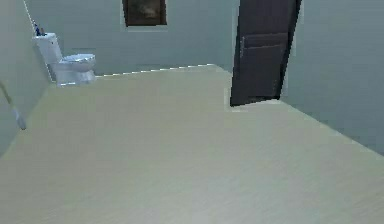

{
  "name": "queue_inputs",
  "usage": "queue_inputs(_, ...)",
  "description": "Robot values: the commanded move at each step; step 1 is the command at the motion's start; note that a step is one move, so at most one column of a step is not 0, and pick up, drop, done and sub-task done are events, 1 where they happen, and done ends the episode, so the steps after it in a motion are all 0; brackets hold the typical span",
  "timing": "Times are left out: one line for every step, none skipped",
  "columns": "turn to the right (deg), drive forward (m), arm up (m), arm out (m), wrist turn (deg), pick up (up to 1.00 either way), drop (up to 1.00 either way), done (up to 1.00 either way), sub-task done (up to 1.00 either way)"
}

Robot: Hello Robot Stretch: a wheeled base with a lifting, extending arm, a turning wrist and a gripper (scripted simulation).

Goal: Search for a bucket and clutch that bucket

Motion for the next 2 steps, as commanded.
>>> queue_inputs(0.0,0.50,0.00,0.00,0.0,0.00,0.00,0.00,0.00)
queue_inputs(45.0,0.00,0.00,0.00,0.0,0.00,0.00,0.00,0.00)
